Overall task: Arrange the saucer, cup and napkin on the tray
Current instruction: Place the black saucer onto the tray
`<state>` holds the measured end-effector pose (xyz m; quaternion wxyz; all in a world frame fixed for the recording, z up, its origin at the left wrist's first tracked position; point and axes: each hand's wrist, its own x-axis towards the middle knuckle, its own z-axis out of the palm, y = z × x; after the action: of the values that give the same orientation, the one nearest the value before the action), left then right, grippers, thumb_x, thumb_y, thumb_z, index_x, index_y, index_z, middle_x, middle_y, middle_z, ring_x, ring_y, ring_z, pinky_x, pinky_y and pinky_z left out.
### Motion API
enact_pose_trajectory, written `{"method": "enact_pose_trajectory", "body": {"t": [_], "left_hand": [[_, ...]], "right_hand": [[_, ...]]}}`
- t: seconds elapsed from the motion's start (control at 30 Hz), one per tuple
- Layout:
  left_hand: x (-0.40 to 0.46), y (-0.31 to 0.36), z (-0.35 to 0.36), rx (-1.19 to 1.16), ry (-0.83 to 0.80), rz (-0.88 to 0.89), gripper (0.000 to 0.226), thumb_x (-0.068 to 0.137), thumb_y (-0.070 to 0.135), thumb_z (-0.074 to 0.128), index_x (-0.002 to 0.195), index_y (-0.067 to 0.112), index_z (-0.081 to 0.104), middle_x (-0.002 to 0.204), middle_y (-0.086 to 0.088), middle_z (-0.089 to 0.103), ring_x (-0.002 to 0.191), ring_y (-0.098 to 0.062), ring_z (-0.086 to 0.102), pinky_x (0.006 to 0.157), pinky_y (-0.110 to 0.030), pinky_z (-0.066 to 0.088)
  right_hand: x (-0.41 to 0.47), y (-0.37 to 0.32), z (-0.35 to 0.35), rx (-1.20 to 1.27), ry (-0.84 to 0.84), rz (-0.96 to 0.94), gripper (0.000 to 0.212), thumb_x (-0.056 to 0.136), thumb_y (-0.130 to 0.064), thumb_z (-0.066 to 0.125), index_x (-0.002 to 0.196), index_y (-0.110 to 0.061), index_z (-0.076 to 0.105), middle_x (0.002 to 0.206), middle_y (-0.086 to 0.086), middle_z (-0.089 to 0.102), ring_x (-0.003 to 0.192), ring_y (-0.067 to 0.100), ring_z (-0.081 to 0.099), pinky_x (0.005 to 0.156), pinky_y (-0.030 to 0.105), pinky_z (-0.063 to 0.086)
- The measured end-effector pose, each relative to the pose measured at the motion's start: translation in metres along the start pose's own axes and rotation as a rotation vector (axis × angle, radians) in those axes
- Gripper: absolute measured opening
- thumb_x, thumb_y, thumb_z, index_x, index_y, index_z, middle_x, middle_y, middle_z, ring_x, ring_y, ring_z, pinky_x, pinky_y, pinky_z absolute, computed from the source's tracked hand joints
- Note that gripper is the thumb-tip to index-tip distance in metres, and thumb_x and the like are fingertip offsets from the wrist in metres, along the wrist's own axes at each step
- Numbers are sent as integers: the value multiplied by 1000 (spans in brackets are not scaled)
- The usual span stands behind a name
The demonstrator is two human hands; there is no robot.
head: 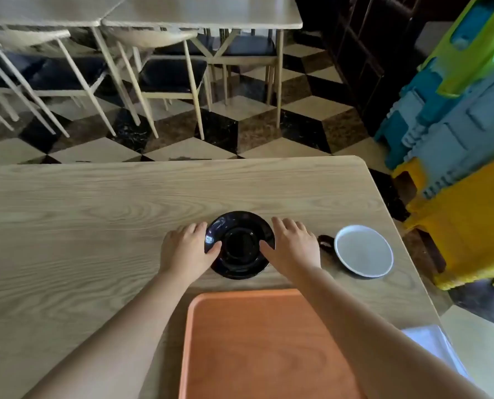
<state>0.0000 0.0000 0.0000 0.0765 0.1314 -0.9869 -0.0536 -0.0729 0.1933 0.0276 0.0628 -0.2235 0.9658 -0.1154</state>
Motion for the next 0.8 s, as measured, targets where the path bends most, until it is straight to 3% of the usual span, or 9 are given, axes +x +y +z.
{"method": "enact_pose_trajectory", "body": {"t": [0.07,0.27,0.43,0.6,0.7,0.8], "left_hand": [[7,-2,11,-7,-12,-47,47,74,43,66,104,6,63,88,-12,70,83,-34,65,71,-39,48],[9,-1,27,39,-32,-64,39,71,46,66,91,13,58,84,-5,67,84,-29,62,73,-36,42],[4,1,27,-182,-94,-168,33,74,32,69,96,10,57,94,-7,64,90,-28,59,74,-36,42],[3,6,22,-594,-185,-330,21,72,-3,58,92,2,60,92,-19,65,90,-32,59,78,-40,48],[-10,3,7,-691,-199,-405,38,81,-3,55,116,9,61,105,-9,65,101,-23,58,81,-25,42],[-28,-9,-5,-817,-210,-456,45,81,3,56,119,27,60,109,-6,62,88,-24,66,85,-40,53]], "right_hand": [[8,2,12,2,-24,33,47,84,-47,50,118,-15,46,114,6,59,107,27,51,84,38,44],[14,10,36,-63,-51,60,47,81,-48,56,115,-16,49,113,5,58,107,26,48,72,34,44],[15,8,40,93,-82,125,43,80,-36,61,116,-15,50,116,7,54,109,27,46,65,31,40],[15,2,43,486,-70,258,32,80,-6,56,112,-7,55,106,15,62,94,30,55,69,28,37],[5,4,33,590,-74,283,36,81,-2,50,115,-11,57,94,10,65,79,27,61,64,25,42],[-17,4,23,753,-92,292,37,83,0,49,114,-18,59,90,4,60,52,14,65,53,16,52]]}}
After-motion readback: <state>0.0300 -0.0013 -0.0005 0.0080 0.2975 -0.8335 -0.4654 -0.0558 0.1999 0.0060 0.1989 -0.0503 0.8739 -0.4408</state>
